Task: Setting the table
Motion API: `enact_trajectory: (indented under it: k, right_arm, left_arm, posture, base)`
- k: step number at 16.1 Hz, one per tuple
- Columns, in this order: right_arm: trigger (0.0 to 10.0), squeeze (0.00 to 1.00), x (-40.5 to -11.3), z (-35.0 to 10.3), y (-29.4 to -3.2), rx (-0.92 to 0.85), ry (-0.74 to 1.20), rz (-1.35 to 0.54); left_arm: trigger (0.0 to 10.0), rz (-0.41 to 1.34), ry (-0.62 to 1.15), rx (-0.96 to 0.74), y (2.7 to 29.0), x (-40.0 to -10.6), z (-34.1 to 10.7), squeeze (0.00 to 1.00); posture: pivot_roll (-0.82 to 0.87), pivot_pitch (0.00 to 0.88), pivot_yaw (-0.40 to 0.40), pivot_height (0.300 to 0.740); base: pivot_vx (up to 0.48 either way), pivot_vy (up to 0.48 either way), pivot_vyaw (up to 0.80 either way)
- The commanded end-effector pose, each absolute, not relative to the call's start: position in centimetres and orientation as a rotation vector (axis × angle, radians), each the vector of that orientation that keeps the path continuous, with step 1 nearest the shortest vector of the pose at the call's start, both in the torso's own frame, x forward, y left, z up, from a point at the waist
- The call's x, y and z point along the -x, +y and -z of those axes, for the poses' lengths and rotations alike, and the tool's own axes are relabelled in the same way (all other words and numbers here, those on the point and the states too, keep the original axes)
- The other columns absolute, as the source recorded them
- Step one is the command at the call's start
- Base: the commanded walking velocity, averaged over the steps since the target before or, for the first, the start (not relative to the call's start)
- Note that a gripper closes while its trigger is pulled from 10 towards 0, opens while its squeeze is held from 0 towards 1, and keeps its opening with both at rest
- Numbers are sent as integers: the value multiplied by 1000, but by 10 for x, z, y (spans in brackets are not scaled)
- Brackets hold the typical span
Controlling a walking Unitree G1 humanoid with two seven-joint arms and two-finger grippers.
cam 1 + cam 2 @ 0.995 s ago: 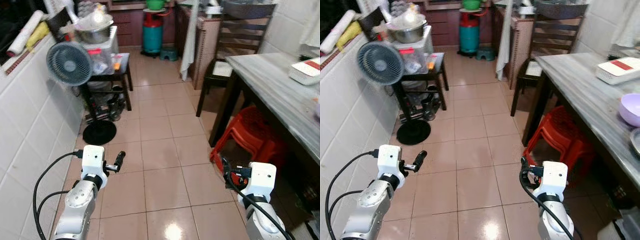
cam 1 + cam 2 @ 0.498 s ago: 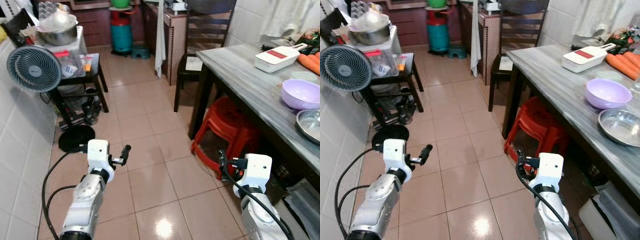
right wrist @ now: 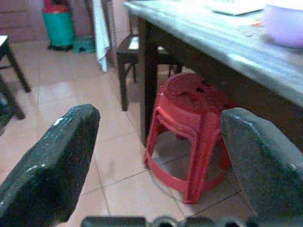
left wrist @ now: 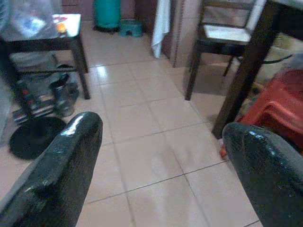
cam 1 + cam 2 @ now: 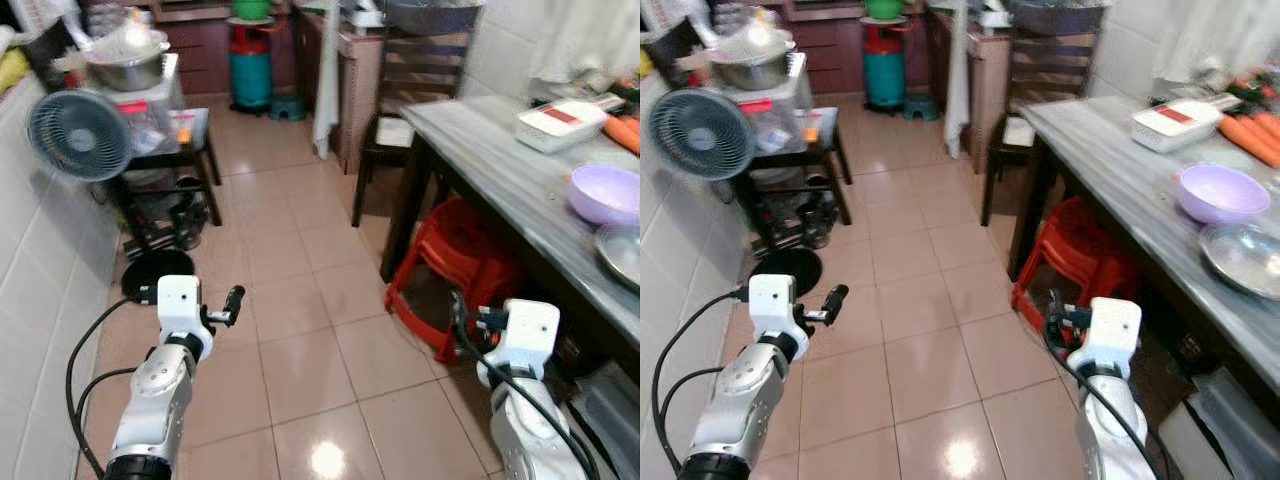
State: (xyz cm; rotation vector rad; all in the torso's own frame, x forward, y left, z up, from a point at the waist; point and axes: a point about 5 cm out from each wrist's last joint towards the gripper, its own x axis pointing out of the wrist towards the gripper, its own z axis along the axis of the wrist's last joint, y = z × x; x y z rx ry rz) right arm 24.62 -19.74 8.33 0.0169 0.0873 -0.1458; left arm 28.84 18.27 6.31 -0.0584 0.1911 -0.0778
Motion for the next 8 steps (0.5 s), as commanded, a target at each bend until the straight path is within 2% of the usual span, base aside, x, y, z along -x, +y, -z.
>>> enact_trajectory:
  k: [1,8]
  right_arm:
    - [10000,0,-245,-80,-200,-14,102,162]
    - [10000,0,-245,-80,-197,-11,100,157]
  left_arm:
    - [10000,78,188,66,181,-292,-65,0]
    - [10000,65,182,69,183,-300,-67,0]
  posture:
    - [-26,0,25,740]
    - [-34,0,24,740]
  base:
    - [0,0,-800]
    - [0,0,0]
